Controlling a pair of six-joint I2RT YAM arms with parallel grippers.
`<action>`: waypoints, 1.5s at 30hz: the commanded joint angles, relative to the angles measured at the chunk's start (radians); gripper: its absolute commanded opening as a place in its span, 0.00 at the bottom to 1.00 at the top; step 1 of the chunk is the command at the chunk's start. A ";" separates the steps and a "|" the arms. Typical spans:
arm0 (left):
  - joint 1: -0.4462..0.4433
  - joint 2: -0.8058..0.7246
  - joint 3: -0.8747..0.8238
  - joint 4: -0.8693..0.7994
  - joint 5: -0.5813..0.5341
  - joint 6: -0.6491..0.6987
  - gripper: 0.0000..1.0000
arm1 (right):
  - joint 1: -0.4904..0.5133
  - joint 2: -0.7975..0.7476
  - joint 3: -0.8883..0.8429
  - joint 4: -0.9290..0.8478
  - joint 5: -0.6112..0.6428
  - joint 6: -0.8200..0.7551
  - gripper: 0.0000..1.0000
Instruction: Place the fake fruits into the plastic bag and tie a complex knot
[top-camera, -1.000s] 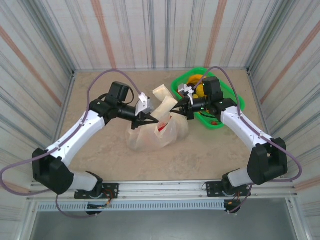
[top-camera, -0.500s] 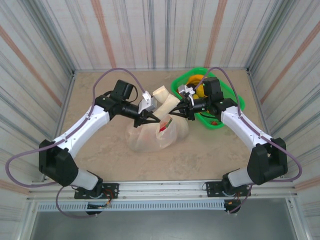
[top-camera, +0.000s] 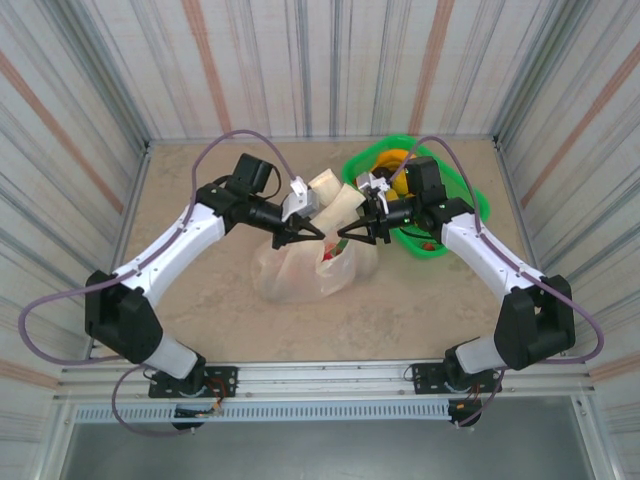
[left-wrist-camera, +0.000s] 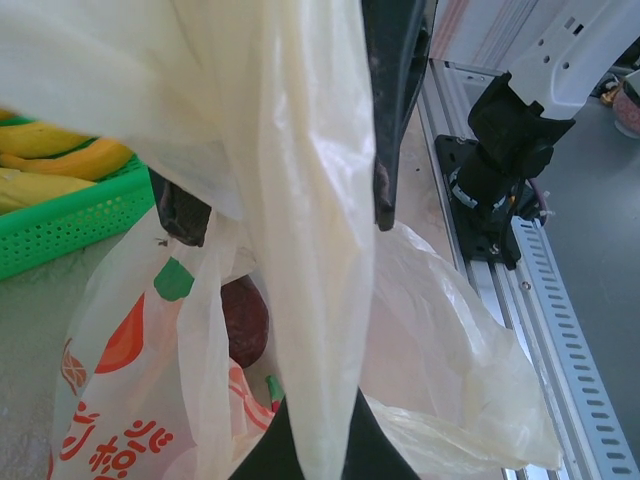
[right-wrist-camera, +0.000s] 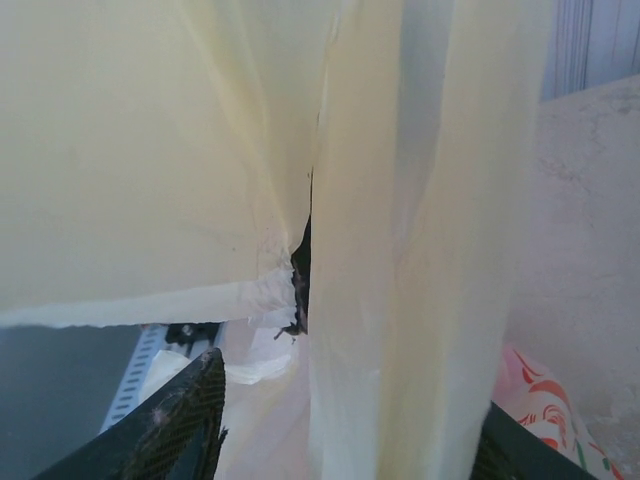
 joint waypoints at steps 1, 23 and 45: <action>-0.009 0.010 0.034 -0.031 -0.006 -0.008 0.00 | -0.007 -0.022 -0.014 -0.003 -0.004 -0.012 0.55; -0.022 0.024 0.076 -0.168 -0.099 0.026 0.00 | -0.022 -0.029 -0.053 0.145 -0.008 0.076 0.78; -0.021 0.041 0.084 -0.188 -0.115 0.034 0.00 | 0.029 0.014 -0.029 0.308 -0.018 0.204 0.45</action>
